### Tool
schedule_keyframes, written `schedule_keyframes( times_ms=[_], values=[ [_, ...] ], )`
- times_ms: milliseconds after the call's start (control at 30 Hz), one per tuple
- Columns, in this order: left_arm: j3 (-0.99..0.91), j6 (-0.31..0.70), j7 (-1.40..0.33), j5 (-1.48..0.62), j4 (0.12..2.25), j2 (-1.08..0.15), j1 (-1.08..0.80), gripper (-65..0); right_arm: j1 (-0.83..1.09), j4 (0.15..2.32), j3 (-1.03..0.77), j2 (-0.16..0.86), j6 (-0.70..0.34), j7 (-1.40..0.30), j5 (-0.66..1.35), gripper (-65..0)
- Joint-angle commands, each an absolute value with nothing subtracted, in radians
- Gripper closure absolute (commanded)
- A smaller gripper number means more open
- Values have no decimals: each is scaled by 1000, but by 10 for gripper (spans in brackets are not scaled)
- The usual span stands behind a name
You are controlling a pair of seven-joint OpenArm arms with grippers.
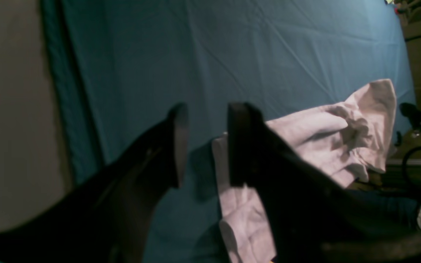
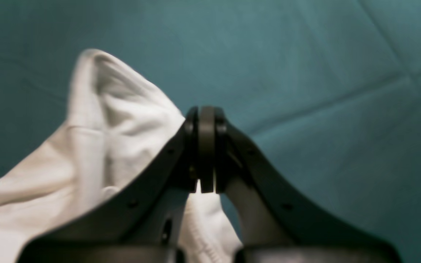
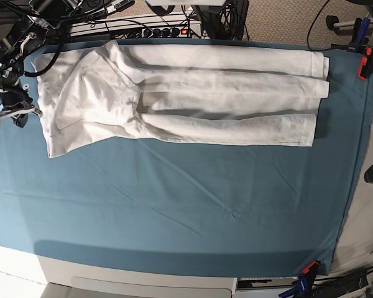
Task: Fold the T-shirt properly
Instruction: 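Move the right gripper to the collar end corner and grasp it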
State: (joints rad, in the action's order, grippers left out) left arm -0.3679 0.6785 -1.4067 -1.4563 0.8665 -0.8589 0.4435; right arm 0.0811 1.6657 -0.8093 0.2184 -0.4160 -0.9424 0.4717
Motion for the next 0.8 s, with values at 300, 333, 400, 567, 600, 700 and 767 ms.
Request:
schedule_keyframes(
  times_ms=[300, 333, 400, 567, 600, 700, 767],
  values=[
    [-376, 682, -1396, -1484, 880, -889, 465, -172, 33, 1677, -812, 146, -698, -1102, 1060, 0],
    [-376, 682, -1396, -1484, 880, -889, 465, -172, 31, 1669, -812, 134, -698, -1088, 1033, 0],
    [-376, 682, -1396, -1484, 880, -889, 465, -172, 30, 1632, -812, 128, -698, -1045, 961, 0],
    [-376, 682, -1396, -1484, 880, -889, 465, -172, 11, 1481, -813, 170, -694, -970, 855, 0],
    [-376, 682, -1396, -1484, 880, -889, 465, -172, 0, 1451, -813, 182, -694, -967, 842, 0],
    [-376, 682, -1396, -1484, 880, -889, 465, -172, -36, 1364, -813, 214, -682, -961, 805, 0],
    [-376, 682, -1396, -1484, 880, -889, 465, -172, -62, 1308, -813, 229, -673, -942, 770, 0]
  ],
)
